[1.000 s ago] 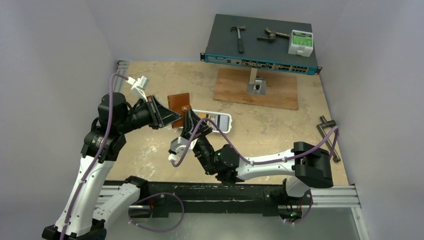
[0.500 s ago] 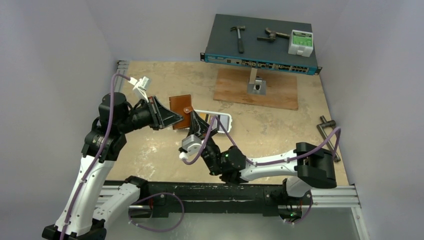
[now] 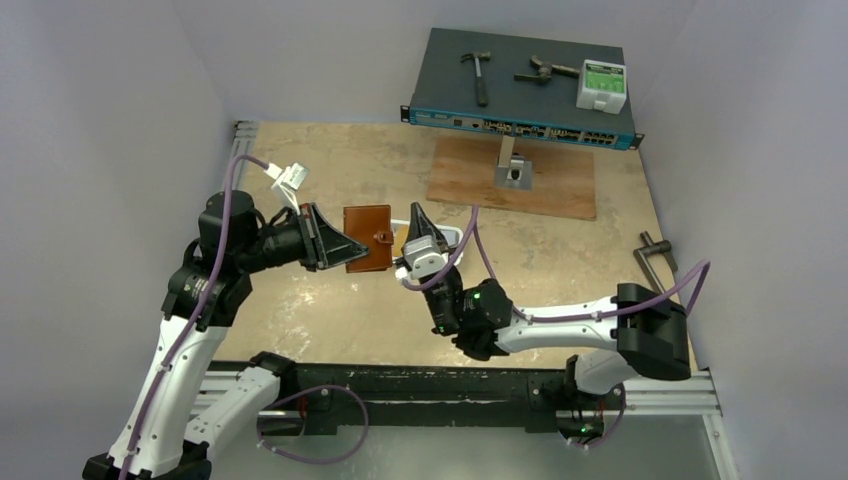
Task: Put the credit cards into the card holder
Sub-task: Place the card holder at the center of the board.
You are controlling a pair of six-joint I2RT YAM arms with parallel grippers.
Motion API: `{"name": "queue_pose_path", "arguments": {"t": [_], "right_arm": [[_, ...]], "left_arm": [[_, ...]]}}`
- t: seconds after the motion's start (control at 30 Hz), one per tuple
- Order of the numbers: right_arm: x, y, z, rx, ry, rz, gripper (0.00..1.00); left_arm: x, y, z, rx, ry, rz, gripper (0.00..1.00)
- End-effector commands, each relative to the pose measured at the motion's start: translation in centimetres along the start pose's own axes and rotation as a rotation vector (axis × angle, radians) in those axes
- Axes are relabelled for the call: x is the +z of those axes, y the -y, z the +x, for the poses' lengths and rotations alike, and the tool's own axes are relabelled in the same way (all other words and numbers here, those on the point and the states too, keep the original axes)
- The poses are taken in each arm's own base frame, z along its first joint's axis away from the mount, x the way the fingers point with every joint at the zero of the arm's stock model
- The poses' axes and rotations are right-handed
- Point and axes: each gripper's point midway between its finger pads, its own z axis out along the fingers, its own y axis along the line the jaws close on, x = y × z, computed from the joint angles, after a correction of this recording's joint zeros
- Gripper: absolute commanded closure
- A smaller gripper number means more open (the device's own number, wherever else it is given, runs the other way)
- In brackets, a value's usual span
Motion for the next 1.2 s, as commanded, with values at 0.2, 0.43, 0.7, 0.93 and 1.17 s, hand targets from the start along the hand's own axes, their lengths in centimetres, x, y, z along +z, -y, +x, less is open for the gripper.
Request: {"name": "queue_pose_path", "arguments": {"t": [0.2,0.43,0.7,0.93,1.17], "right_arm": [[-0.9,0.0,-1.8,0.479,-0.191,-0.175,0.52],[-0.6,-4.1,-4.5,0.643,-0.385,-0.377,0.34],[-1.4,-8.5,-1.3,0.599,-0.643,-0.391,0.38],[-1.8,-8.4,0.3,0.55,-0.714,-0.34,0.52],[-3.1,-7.8,2.1,0.518,-0.772,-0.31,0.55]], "left_arm": [[0.2,-0.6,-0.5,0.064,0.002,-0.027,1.0],[0.4,-2.7,-0.4,0.144,-0.009,-0.109,1.0],[0.1,-3.0,-0.1,0.188,-0.025,-0.118,1.0],[-0.1,-2.7,0.2,0.206,-0.035,-0.103,1.0],[-0.3,-2.2,0.0,0.209,-0.031,-0.093,1.0]]}}
